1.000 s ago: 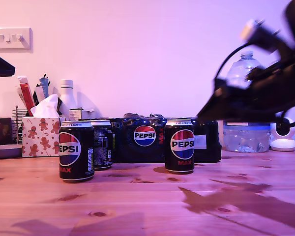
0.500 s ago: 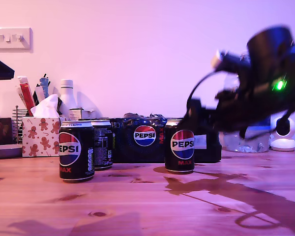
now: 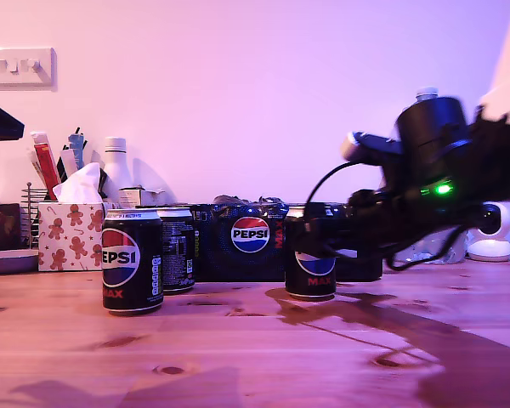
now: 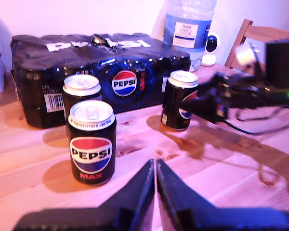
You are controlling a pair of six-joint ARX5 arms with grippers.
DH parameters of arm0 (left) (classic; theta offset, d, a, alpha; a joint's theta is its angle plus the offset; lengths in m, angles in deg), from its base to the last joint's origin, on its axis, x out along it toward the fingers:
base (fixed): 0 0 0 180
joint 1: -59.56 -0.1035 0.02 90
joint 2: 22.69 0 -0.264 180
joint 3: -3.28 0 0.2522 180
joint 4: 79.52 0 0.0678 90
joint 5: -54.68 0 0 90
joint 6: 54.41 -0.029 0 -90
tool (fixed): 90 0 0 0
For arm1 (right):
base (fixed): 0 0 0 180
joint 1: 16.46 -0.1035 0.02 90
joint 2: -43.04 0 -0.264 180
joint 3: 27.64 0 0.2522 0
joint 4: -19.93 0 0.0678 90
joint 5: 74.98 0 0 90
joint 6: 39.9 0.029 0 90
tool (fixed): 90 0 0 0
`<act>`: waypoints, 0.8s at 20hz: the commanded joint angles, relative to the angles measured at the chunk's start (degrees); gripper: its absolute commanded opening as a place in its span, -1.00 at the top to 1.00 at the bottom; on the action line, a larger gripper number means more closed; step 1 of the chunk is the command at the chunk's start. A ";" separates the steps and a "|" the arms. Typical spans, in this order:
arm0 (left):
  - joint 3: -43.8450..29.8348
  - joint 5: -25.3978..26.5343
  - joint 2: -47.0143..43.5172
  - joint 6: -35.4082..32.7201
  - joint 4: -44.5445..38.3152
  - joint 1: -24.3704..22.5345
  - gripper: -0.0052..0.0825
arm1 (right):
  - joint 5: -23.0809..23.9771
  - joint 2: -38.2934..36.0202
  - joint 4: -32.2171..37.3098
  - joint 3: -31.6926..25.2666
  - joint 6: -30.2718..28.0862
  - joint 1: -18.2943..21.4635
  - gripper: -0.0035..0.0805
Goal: Stack up the Pepsi cans on top of each other
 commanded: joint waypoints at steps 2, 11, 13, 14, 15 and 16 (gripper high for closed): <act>-1.05 0.04 0.28 -0.44 -0.39 0.13 0.93 | -0.04 2.75 0.48 1.55 0.28 -0.28 -0.73; -1.05 0.02 0.28 -0.44 -0.24 0.13 0.93 | -5.60 3.43 0.28 2.01 -1.92 -0.31 -0.46; -1.05 0.04 0.39 -0.48 -0.17 0.13 0.92 | -5.60 3.41 0.28 2.01 -1.88 -0.81 -0.36; -1.05 0.07 0.85 -0.92 -0.02 0.13 0.92 | -5.64 3.41 0.15 2.01 -1.88 -1.14 -0.32; -1.05 0.04 1.70 -0.98 0.26 0.13 0.92 | -6.32 3.39 0.13 2.01 -1.88 -1.44 -0.23; -1.05 0.04 2.93 -0.98 0.37 0.13 0.92 | -6.93 3.39 0.13 2.01 -1.86 -1.84 -0.13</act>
